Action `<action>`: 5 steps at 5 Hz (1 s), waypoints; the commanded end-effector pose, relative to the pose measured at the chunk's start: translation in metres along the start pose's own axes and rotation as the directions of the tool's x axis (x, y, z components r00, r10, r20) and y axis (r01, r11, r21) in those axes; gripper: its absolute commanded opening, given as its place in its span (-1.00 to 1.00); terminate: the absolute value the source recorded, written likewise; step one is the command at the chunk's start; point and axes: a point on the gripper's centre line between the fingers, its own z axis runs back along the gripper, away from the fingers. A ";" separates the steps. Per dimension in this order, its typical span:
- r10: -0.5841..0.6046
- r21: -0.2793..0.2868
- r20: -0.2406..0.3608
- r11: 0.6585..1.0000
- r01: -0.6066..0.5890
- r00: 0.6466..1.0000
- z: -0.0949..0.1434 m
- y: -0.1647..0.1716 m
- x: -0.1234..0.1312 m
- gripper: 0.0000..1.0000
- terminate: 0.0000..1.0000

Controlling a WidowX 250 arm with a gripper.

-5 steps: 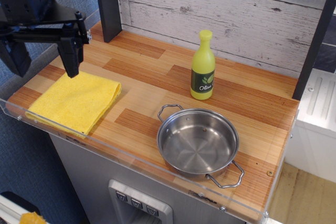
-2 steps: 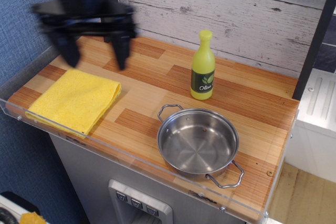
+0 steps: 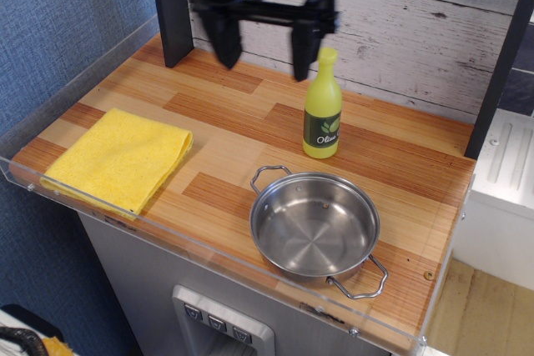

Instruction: Put the bottle in the pot

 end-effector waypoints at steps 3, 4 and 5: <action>0.012 0.034 0.043 0.999 -0.013 0.999 -0.030 -0.017 0.056 1.00 -1.00; 0.029 0.011 0.019 1.000 -0.029 0.999 -0.043 -0.016 0.060 1.00 -1.00; 0.046 0.018 0.007 0.999 -0.046 0.999 -0.048 -0.015 0.060 -1.00 -1.00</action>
